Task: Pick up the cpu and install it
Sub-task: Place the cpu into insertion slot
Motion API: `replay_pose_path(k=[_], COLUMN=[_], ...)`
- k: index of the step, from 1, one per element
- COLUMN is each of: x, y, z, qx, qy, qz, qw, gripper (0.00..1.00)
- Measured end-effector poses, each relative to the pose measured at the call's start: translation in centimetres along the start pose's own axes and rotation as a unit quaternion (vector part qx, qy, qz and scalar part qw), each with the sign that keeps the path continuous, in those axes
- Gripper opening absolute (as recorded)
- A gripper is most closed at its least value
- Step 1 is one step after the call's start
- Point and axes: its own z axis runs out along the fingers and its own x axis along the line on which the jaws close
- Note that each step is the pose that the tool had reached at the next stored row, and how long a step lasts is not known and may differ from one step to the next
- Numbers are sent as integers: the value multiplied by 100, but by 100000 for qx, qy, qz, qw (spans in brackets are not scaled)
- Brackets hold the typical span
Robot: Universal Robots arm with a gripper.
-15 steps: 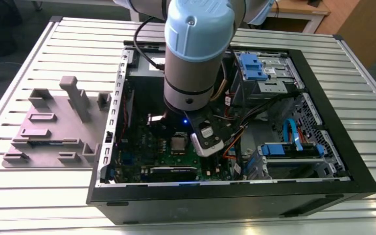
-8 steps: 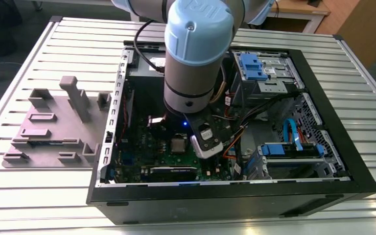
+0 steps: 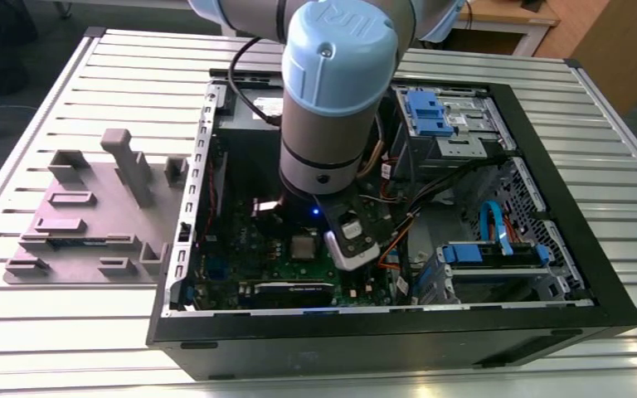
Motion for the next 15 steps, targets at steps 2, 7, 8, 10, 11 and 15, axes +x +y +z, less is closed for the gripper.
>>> replay_pose_path(k=[2, 7, 8, 10, 11, 15], x=[-1, -2, -2, -3, -2, -1], y=[0, 0, 2, 6, 6, 19], z=[11, 29, 32, 37, 37, 44], qx=[10, 17, 18, 12, 15, -29], qy=[9, 49, 57, 69, 73, 70], qz=[-240, -1192, -1424, -1719, -1748, -1757], qw=[100000, 99993, 99990, 99985, 99985, 99985], gripper=[47, 47, 47, 47, 47, 47])
